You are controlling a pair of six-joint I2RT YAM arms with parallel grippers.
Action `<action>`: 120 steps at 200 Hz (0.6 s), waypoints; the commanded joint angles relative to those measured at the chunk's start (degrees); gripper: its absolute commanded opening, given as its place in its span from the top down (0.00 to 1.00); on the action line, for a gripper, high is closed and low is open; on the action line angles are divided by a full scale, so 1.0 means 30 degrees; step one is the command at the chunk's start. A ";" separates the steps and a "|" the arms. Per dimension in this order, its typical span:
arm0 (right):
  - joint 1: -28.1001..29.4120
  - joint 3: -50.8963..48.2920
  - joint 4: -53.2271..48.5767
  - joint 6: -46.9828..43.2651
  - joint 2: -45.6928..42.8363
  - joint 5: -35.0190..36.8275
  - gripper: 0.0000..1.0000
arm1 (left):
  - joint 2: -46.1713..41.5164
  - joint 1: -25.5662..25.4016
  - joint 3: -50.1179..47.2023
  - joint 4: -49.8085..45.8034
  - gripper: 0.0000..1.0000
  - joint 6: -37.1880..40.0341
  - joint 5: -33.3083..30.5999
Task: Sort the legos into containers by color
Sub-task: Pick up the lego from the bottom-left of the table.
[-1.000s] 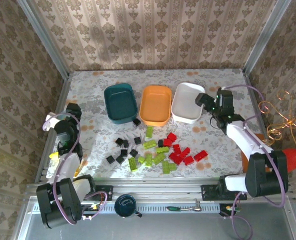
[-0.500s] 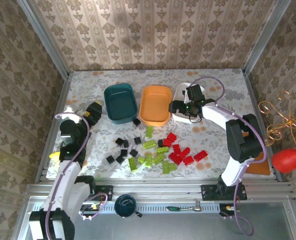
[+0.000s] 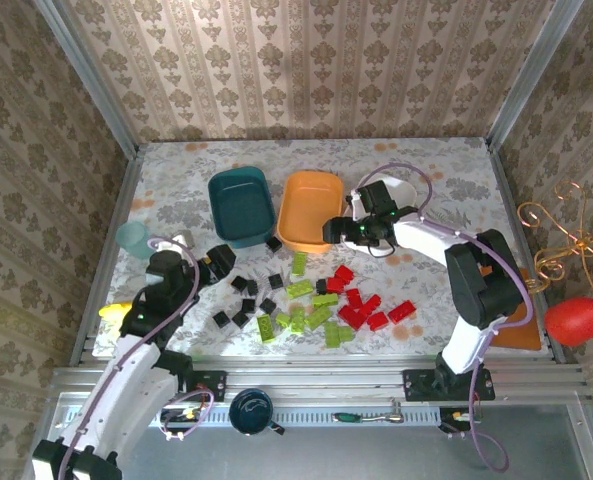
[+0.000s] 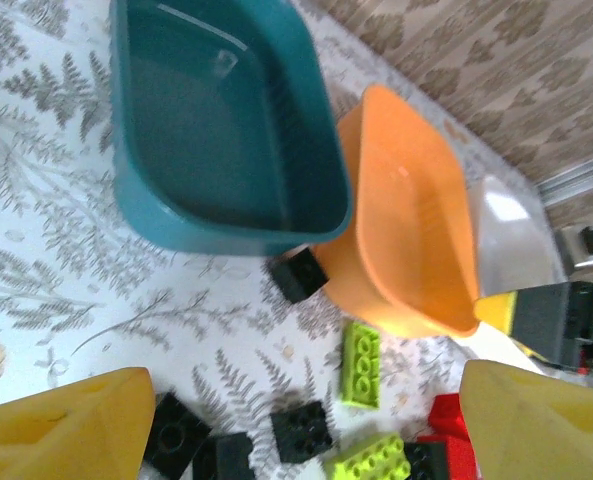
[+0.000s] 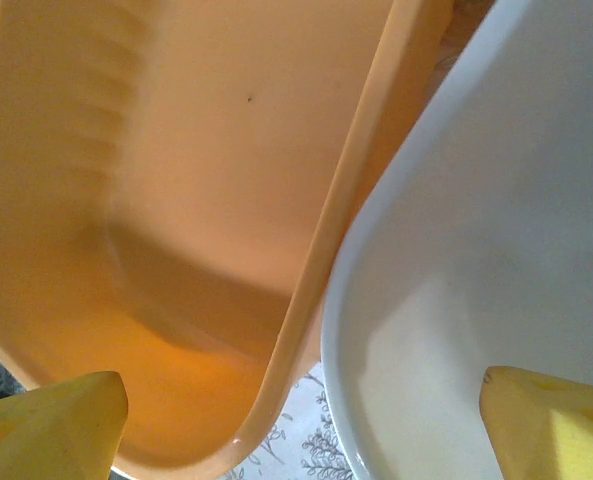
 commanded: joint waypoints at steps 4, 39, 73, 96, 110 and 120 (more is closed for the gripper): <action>0.0396 -0.0530 -0.0031 -0.0240 -0.1560 -0.0173 0.08 | -0.0243 -0.0803 0.1328 -0.2968 0.21 0.1107 -0.1918; 0.1209 -0.1749 -0.0458 0.0801 -0.4594 0.3227 0.07 | -0.0024 -0.2275 0.1841 -0.7429 0.21 0.0574 -0.5483; 0.3141 -0.2909 -0.1444 0.1386 -0.6662 0.6634 0.08 | -0.0005 -0.3538 0.0000 -0.8835 0.24 -0.1152 -0.6379; 0.3794 -0.3718 -0.1497 0.1760 -0.7910 0.7218 0.08 | -0.0122 -0.4556 -0.0652 -1.0147 0.25 -0.2174 -0.6797; 0.3965 -0.4216 -0.1336 0.1943 -0.8284 0.7262 0.08 | -0.0290 -0.5323 -0.1247 -1.0464 0.25 -0.2780 -0.6822; 0.4011 -0.4495 -0.1265 0.2074 -0.8466 0.7292 0.08 | -0.0309 -0.5778 -0.1648 -1.0476 0.28 -0.3227 -0.6852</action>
